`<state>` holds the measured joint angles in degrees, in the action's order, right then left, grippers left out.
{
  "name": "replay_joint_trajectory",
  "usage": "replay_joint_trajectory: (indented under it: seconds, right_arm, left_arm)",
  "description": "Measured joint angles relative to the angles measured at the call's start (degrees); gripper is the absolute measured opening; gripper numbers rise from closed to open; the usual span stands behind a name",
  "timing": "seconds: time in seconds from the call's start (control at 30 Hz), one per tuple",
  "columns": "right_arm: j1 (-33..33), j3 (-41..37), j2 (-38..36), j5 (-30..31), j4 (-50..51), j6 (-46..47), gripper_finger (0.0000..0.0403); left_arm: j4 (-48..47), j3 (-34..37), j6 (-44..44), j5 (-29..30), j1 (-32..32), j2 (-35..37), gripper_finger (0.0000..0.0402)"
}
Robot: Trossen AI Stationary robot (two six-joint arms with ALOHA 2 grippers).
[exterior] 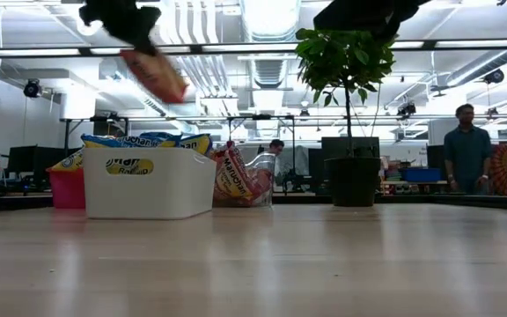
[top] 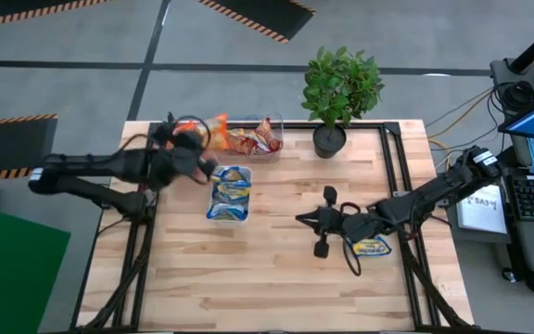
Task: Sort Maruchan noodles
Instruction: Put the orange noodle pack into the red bin
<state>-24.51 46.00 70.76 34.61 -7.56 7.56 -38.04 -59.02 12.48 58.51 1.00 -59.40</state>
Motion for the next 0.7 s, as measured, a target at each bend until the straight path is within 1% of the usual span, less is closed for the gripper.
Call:
replay_joint_trajectory:
  seconds: [0.13,0.23,0.33,0.4,0.5,0.6,0.63,0.7]
  right_arm:
    - [0.6,0.0,0.0,0.1,-0.4,-0.8,0.0009]
    - [1.1,0.0,0.0,0.1,-0.1,-0.9,0.0009]
    - [1.3,0.0,0.0,0.1,0.1,-0.9,0.0009]
    - [1.3,-0.1,0.0,0.1,0.1,-1.4,0.0009]
    - [1.3,-0.1,0.0,0.0,0.1,-2.2,0.0009]
    - [1.3,-0.1,0.0,0.0,0.1,-2.2,0.0009]
    - [1.3,-0.1,0.0,0.0,0.1,-2.2,0.0009]
    - [1.3,-0.1,0.0,0.0,0.2,-1.9,0.0009]
  left_arm:
    - [-5.8,0.9,1.3,0.8,10.2,0.3,0.0000]
    - [-7.9,2.1,2.0,0.2,17.7,-1.1,0.0000]
    - [-9.5,2.6,2.0,-4.4,24.0,-3.4,0.0000]
    - [-9.6,2.6,1.6,-7.1,27.1,-5.3,0.0000]
    - [-9.6,2.6,0.4,-9.4,30.5,-8.8,0.0000]
    - [-9.7,2.6,0.1,-14.4,32.8,-12.5,0.0000]
    - [-10.2,2.6,0.1,-15.2,33.3,-13.8,0.0000]
    - [-12.4,2.6,1.5,-14.5,34.0,-16.4,0.0000]
